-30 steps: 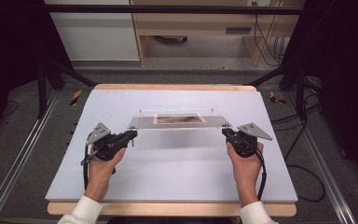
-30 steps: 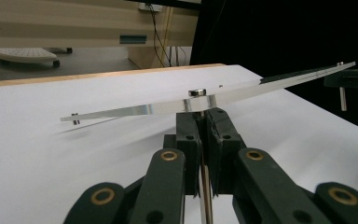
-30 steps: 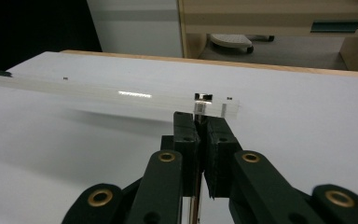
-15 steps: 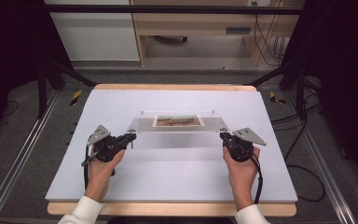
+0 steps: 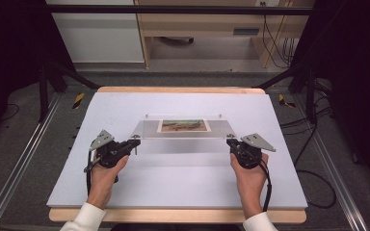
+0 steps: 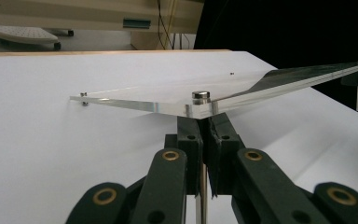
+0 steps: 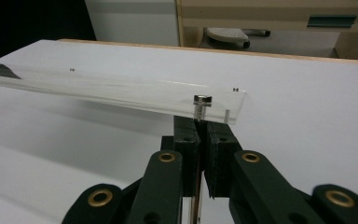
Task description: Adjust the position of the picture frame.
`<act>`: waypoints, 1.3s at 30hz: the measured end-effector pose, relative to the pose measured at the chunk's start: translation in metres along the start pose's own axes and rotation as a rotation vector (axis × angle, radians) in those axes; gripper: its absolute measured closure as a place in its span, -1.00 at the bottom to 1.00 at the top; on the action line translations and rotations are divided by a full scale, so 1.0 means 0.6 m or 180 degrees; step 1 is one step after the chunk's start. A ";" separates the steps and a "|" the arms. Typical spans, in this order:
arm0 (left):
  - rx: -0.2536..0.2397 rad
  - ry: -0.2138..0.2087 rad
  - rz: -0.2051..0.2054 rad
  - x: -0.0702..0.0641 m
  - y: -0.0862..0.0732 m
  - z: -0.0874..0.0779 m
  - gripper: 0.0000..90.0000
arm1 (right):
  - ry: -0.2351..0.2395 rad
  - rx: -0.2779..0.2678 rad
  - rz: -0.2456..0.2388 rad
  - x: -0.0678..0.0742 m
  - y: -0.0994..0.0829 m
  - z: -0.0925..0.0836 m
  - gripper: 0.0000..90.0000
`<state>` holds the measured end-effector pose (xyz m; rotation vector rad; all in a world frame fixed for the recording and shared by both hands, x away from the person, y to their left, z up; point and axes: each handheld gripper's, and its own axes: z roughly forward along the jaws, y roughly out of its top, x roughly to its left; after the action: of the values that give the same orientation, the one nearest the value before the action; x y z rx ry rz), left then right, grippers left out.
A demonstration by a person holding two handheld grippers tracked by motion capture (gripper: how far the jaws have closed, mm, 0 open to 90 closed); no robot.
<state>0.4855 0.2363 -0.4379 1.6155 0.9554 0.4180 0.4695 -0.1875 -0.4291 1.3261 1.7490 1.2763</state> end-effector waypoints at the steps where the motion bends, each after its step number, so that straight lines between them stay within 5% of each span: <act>1: 0.0006 0.0003 -0.0002 0.000 0.000 0.000 0.87 | 0.0001 -0.0001 0.0000 0.001 -0.001 0.000 0.89; 39: 0.0309 0.0106 0.0009 -0.006 -0.022 -0.002 0.87 | 0.0033 0.0200 -0.0007 0.006 -0.032 -0.001 0.89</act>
<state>0.4775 0.2343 -0.4491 1.7024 1.0118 0.4068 0.4609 -0.1851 -0.4465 1.3543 1.8109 1.2384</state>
